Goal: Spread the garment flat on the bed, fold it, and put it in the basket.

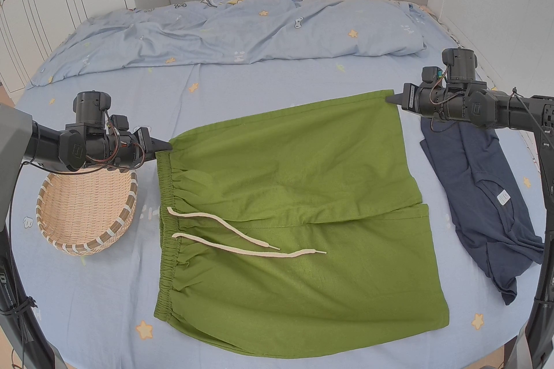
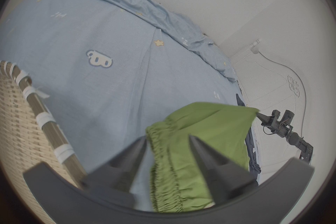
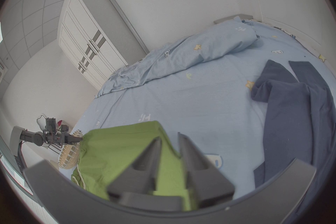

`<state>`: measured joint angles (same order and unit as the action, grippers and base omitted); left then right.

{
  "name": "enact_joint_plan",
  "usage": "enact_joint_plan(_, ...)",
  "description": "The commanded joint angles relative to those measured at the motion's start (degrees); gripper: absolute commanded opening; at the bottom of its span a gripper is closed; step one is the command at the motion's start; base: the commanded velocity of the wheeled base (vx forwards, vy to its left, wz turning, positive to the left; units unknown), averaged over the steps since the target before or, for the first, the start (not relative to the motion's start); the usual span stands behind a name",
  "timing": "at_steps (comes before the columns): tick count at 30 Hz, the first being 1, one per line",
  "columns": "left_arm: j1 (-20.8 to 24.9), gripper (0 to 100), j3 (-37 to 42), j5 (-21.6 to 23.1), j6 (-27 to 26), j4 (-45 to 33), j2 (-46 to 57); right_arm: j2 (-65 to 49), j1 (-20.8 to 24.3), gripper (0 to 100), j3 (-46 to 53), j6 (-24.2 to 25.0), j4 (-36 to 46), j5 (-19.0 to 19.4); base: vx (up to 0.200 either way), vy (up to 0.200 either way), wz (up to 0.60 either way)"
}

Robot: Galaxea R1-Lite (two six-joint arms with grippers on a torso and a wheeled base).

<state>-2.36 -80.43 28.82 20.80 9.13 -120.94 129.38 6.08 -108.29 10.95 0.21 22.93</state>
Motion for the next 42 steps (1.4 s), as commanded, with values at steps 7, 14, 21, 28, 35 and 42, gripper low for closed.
enact_joint_plan(7, 1.75, 100, 2.39, -0.25, 0.12, 3.35, 1.76, 1.05, -0.37, 100, -0.78, 0.13, 0.23, 0.1, 0.0, 0.0, 0.0)
enact_joint_plan(14, 3.77, 100, 5.55, -0.87, 0.74, 3.35, 8.97, -2.46, -0.72, 100, 1.06, 2.32, 1.02, 0.1, 0.0, 0.0, 0.0)
enact_joint_plan(21, 6.5, 100, 17.94, -0.78, 7.5, 3.35, 21.98, -17.67, -1.86, 100, 18.82, 3.99, 3.48, 0.98, 0.0, 0.0, 0.0)
enact_joint_plan(28, 5.53, 100, 38.16, 1.59, 11.63, 3.35, 31.56, -35.78, -2.13, 100, 48.52, 2.94, 2.25, 4.14, 0.0, 0.0, 0.0)
enact_joint_plan(35, 5.44, 100, 57.58, 4.67, 11.37, 3.61, 40.0, -50.98, -1.95, 100, 73.31, 3.12, -2.76, 7.22, 0.0, 0.0, 0.0)
enact_joint_plan(42, 5.35, 100, 72.17, 9.94, 10.14, 11.79, 42.81, -53.97, -1.69, 100, 84.47, 3.29, -10.93, 8.97, 0.0, 0.0, 0.0)
